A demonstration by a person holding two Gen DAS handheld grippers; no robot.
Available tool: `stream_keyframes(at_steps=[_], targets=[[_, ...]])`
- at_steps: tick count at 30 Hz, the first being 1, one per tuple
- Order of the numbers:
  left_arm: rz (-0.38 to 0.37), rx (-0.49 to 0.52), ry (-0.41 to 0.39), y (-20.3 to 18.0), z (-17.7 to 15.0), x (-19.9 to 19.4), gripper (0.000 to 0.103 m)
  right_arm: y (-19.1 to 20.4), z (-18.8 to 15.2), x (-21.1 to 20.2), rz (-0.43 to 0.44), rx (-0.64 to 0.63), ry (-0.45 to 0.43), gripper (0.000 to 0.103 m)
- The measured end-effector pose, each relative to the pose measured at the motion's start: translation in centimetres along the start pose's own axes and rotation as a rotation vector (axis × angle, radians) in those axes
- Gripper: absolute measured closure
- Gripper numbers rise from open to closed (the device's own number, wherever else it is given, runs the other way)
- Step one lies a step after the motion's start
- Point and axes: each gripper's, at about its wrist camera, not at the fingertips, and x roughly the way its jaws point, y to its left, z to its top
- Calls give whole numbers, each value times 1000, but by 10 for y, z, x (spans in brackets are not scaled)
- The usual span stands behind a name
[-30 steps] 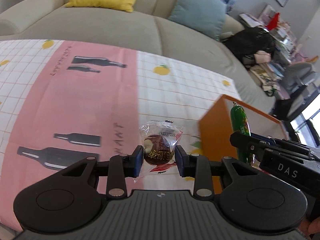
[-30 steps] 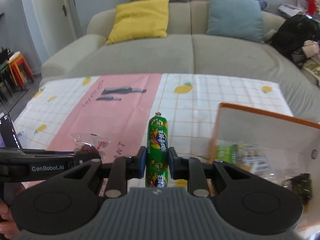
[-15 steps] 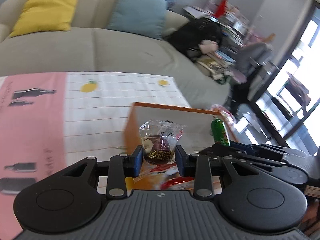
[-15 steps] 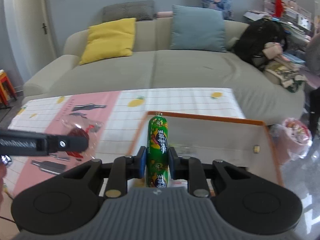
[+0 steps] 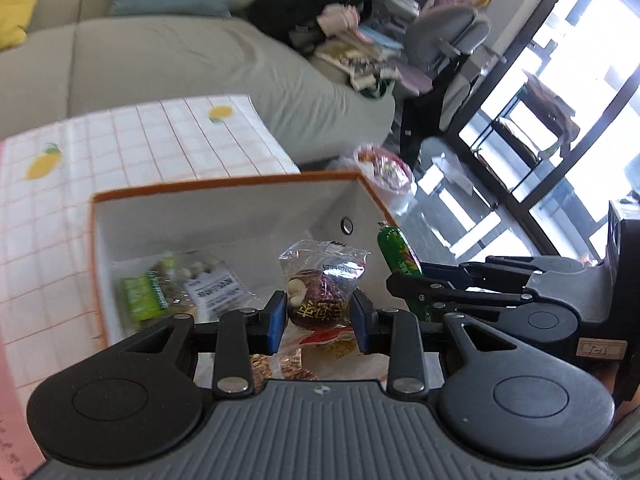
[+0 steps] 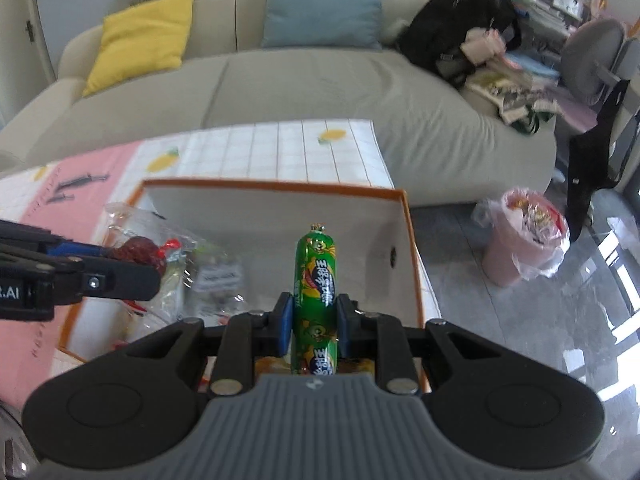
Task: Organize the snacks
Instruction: 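Lower both items into the orange box and open both tools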
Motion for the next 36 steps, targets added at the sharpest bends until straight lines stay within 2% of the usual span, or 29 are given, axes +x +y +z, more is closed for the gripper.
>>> stream_keyframes(at_steps=[9,18,22,27,29,30,34,36], targets=[[27,-24,124,10,17,60,65,-21,8,54,4,-46,141,83],[129,-1,220,9,26,99,66,-17,18,87,30,-106,177,83],[137,-31,265,17,27,109,65,-20,21,100,44,-126,199,83],[153,-32,276,22,24,110,64,-18,20,110,44,-154,217,82],[158,-36,274,23,25,107,60,-17,18,112,38,-164,222,83],[163,-39,273,24,26,106,53,-17,17,113,35,-167,221,83],[158,-62,272,29,27,98,40,-15,19,113,25,-167,219,81],[170,-74,261,30,28,93,35,-14,20,110,19,-168,214,73]])
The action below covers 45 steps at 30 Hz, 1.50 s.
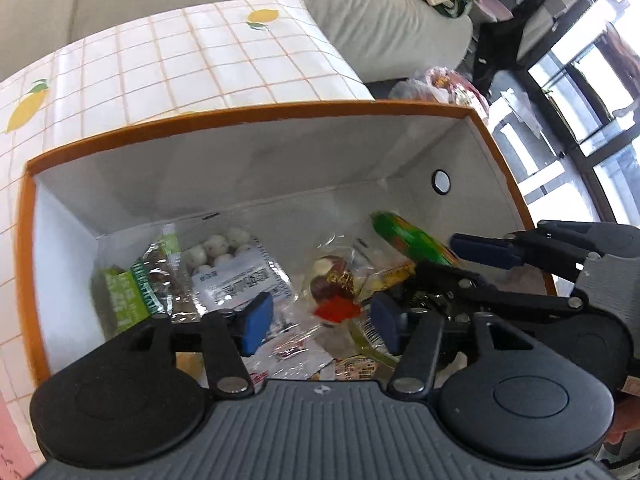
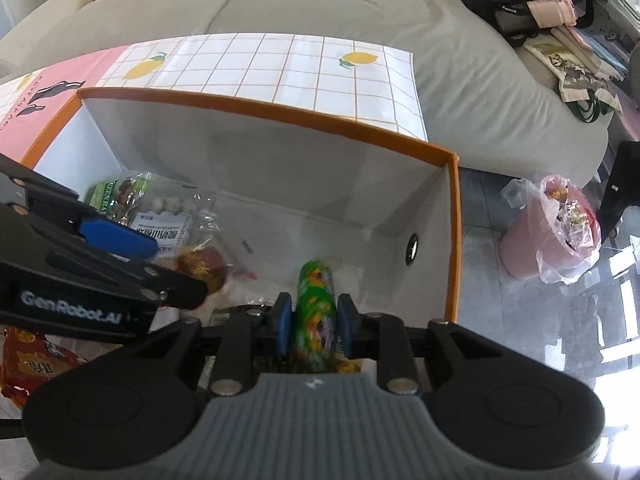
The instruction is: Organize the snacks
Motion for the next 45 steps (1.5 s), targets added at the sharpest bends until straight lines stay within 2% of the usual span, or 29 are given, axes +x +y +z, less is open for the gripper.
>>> stream_keyframes(at_steps=[6,9,11,13,15,20,24,28,31,33,36,39,41,43,45], targets=[[-3,25,-36,0,-4,-24,31,2,-2,-11,-18,20,-8,55],[-8,35,-85,-1,-8,-44,30,6,-4,-24,-26,22,-23,45],[-15,39,-124,-2,-13,-59,30,8,-5,-34,-29,23,-38,43],[-11,64,-176,-4,-21,-79,30,12,-6,-50,-26,26,-62,42],[3,90,-234,-7,-29,-100,30,17,-7,-70,-18,36,-96,35],[37,146,-399,-13,-56,-158,30,37,-17,-126,-17,65,-223,33],[106,185,-550,-18,-93,-204,28,56,-31,-168,-13,107,-330,27],[166,195,-674,-21,-133,-231,24,85,-56,-199,-1,127,-408,19],[200,184,-720,-21,-157,-243,23,104,-75,-212,-35,128,-424,19],[215,171,-749,-18,-171,-250,23,115,-88,-220,-51,136,-447,12],[222,143,-767,-11,-186,-256,23,129,-107,-231,-90,153,-481,10],[302,137,-797,-7,-202,-255,23,137,-122,-238,-144,187,-498,6],[357,156,-799,-8,-214,-248,21,138,-128,-238,-143,217,-498,6],[388,153,-791,-7,-226,-242,16,145,-134,-238,-158,244,-507,5],[410,147,-780,-8,-231,-235,14,153,-140,-236,-192,258,-527,4]])
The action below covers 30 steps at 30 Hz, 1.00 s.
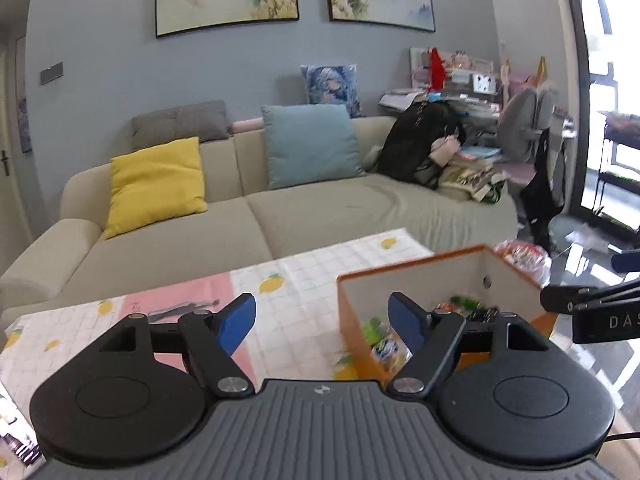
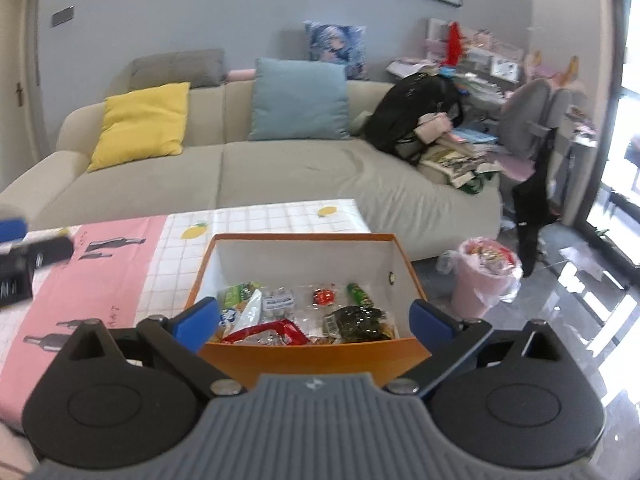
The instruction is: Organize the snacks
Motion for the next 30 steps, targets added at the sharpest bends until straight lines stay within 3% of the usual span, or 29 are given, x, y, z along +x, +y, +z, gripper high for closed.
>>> stream_keyframes(at_steps=[7,15,20,30], targets=[[-12,-21,64,1,-28,4,14,21,-29,8,5,7,19,4],[-4,-99,217,14,-52,24,14,34,-54,26,26,-13,97,4],[1,-79,236,12,-58,23,14,35,-61,32,40,-3,136,4],[-1,-90,245,14,-55,21,14,38,-60,28,36,-9,130,4]])
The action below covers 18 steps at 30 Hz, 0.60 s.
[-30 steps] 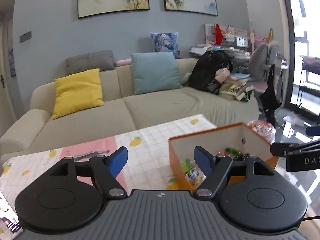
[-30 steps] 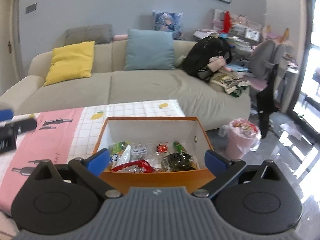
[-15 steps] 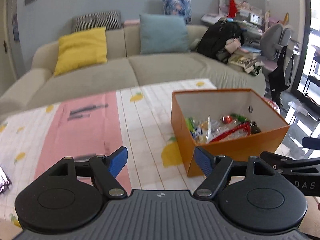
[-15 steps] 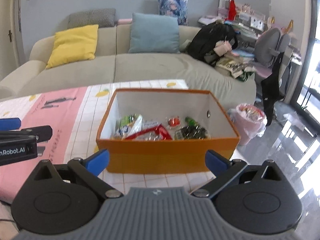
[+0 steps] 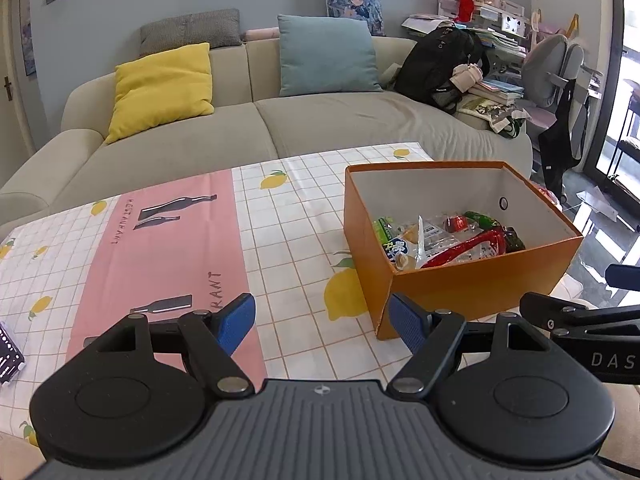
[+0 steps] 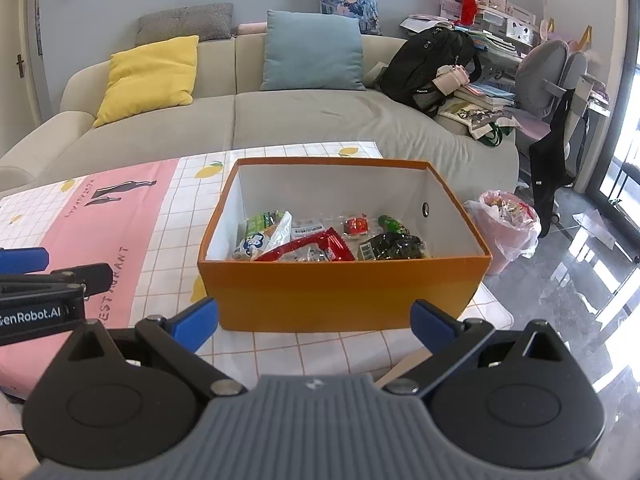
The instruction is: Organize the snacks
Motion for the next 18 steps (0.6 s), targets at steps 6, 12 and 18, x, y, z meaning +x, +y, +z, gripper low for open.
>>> stream_keyframes(at_steps=[6,12,18], targets=[[-4,-16,7,2,1,0,14,3,1,-1,-1,-8,-4,4],[-3,-14,7,3,1,0,14,5,2,0,2,-17,1,4],[-5,-15,7,2,1,0,14,7,2,-1,0,-27,-1,4]])
